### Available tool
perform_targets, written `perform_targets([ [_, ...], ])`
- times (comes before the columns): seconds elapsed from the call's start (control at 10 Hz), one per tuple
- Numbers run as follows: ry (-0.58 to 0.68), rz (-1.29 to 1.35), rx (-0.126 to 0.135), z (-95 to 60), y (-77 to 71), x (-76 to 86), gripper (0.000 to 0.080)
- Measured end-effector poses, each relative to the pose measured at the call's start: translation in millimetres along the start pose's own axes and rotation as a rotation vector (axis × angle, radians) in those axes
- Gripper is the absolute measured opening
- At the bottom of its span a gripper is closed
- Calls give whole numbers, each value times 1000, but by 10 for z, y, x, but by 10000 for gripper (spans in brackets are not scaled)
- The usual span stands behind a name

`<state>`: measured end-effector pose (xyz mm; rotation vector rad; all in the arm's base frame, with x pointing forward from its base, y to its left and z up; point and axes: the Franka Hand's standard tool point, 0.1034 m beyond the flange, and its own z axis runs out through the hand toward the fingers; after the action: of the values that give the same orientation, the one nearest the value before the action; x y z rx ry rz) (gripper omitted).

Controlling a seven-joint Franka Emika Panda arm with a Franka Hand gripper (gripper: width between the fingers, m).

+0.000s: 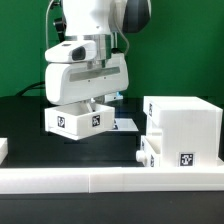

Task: Assemble drawer

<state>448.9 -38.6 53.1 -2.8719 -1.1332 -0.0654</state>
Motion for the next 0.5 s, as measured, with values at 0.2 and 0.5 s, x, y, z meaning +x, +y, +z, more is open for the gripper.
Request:
perform_targets([
  [0.2, -7, -186, -4, 5, 27, 4, 41],
  [0.5, -29, -472, -15, -14, 97, 89, 41],
])
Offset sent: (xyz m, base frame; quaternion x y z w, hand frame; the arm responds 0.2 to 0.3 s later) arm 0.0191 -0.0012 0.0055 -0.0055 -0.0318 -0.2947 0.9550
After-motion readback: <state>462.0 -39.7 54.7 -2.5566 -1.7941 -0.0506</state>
